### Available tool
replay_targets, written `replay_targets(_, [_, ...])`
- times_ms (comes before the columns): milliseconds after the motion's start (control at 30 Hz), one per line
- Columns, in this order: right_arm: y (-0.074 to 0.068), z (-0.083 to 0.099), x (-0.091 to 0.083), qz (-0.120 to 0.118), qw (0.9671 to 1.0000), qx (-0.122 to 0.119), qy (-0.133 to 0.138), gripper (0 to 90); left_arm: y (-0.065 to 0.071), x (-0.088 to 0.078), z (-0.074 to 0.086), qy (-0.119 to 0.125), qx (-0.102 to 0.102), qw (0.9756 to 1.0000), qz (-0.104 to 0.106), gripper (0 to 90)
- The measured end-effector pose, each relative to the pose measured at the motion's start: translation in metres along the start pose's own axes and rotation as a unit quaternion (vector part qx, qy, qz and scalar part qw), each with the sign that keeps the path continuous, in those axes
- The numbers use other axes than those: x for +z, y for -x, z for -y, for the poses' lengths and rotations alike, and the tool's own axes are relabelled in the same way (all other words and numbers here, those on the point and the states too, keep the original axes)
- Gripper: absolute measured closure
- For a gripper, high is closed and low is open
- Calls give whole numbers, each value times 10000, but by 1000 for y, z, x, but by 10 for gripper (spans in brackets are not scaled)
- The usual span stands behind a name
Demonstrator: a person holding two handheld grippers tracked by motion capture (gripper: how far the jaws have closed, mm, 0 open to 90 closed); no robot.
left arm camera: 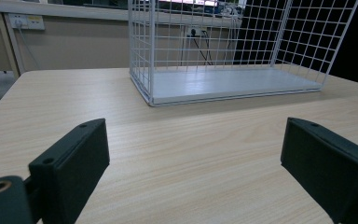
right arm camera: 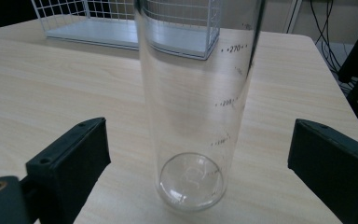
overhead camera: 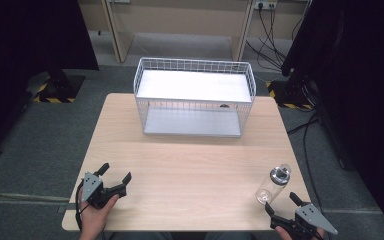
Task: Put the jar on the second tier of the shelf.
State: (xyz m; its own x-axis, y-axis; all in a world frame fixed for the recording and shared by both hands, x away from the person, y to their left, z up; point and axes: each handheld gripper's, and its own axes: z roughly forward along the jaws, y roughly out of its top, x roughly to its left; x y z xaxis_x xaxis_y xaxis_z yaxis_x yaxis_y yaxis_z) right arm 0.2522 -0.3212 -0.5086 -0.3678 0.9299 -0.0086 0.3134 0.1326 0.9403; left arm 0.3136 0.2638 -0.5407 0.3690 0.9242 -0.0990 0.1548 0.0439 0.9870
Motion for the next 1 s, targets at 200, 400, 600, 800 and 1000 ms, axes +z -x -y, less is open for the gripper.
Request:
replay_targets(200, [1, -7, 15, -34, 10000, -79, -13, 123, 0, 0, 0, -9, -9, 10000, 0, 72])
replay_targets(400, [2, -11, 26, -49, 10000, -75, 44, 203, 0, 0, 0, -12, 3, 10000, 7, 72])
replay_targets(600, [1, -8, 33, -72, 9999, -66, 132, 317, 0, 0, 0, -22, 10, 10000, 12, 72])
replay_targets(800, [-1, -7, 33, -36, 9998, -54, 183, 320, 0, 1, 0, -33, 8, 10000, 12, 72])
replay_targets(1000, [-5, -14, 33, -115, 9996, -98, 241, 321, 0, 1, 0, -37, 11, 10000, 10, 72])
